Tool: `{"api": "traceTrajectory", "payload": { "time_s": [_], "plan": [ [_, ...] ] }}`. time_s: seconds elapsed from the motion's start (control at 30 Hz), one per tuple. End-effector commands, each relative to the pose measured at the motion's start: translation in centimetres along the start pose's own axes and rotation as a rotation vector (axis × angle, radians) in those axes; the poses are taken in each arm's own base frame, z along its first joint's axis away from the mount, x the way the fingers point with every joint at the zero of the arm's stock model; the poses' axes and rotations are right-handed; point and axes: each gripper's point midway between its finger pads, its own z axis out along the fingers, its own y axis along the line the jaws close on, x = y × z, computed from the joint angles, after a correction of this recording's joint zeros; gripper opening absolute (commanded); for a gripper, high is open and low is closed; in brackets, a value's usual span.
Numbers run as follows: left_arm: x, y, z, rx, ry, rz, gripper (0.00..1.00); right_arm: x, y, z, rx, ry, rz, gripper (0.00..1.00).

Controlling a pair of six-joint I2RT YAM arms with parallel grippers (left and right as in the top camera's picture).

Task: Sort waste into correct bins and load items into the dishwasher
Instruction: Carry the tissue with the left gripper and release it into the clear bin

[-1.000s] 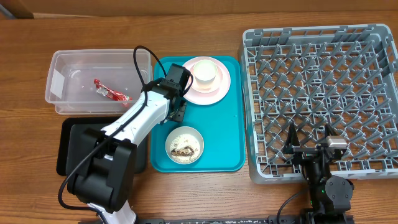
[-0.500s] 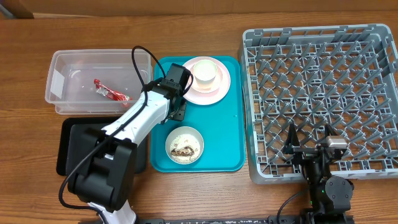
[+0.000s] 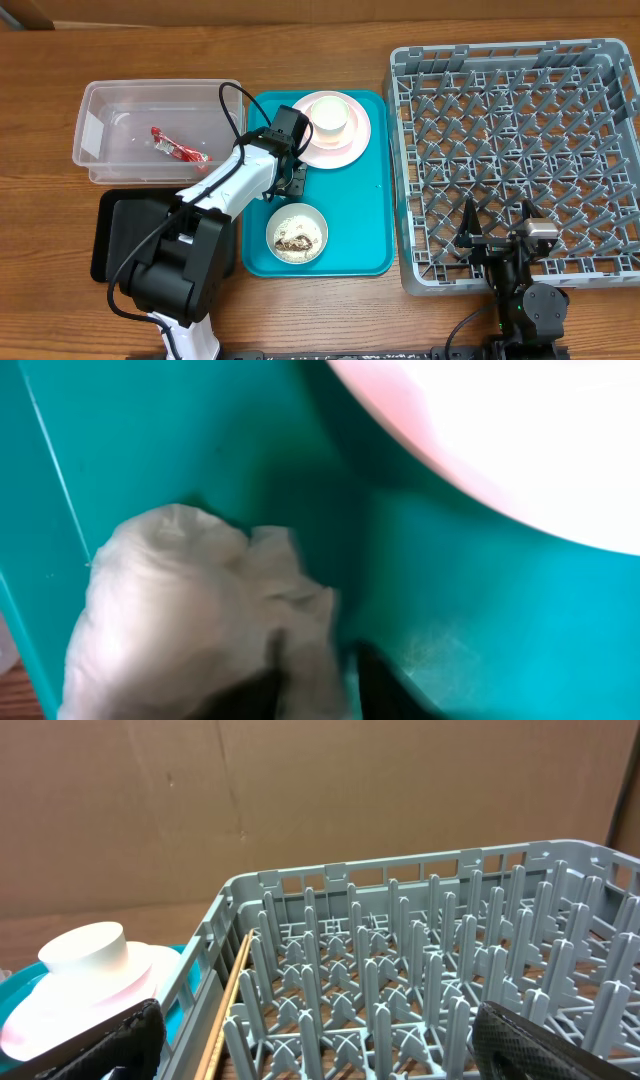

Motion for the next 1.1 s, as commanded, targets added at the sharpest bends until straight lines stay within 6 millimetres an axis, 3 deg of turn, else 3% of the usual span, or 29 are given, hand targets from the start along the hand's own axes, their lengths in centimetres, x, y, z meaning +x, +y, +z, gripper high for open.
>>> {"api": "traceTrajectory", "payload": {
  "time_s": [0.0, 0.23, 0.33, 0.6, 0.83, 0.93, 1.07],
  "plan": [
    [1.1, -0.1, 1.2, 0.004, 0.047, 0.002, 0.06, 0.1, -0.2, 0.0, 0.008, -0.007, 0.005, 1.0],
    [-0.4, -0.3, -0.6, 0.008, 0.024, 0.012, 0.04, 0.1, -0.2, 0.0, 0.008, -0.006, 0.005, 1.0],
    [-2.1, -0.3, -2.7, 0.005, -0.007, 0.008, 0.04, 0.1, -0.2, 0.0, 0.008, -0.006, 0.005, 1.0],
    [-7.2, 1.3, -10.8, -0.077, -0.162, -0.012, 0.04, 0.1, -0.2, 0.0, 0.008, -0.006, 0.005, 1.0],
    [-9.1, 4.4, -15.7, -0.223, -0.242, -0.044, 0.04, 0.1, -0.2, 0.0, 0.008, -0.007, 0.005, 1.0],
    [-9.9, 7.6, -17.7, -0.347, -0.287, -0.107, 0.04, 0.1, -0.2, 0.0, 0.008, -0.006, 0.005, 1.0],
    [-10.6, 10.4, -18.1, -0.391, -0.321, -0.202, 0.04, 0.1, -0.2, 0.0, 0.008, -0.006, 0.005, 1.0]
  ]
}}
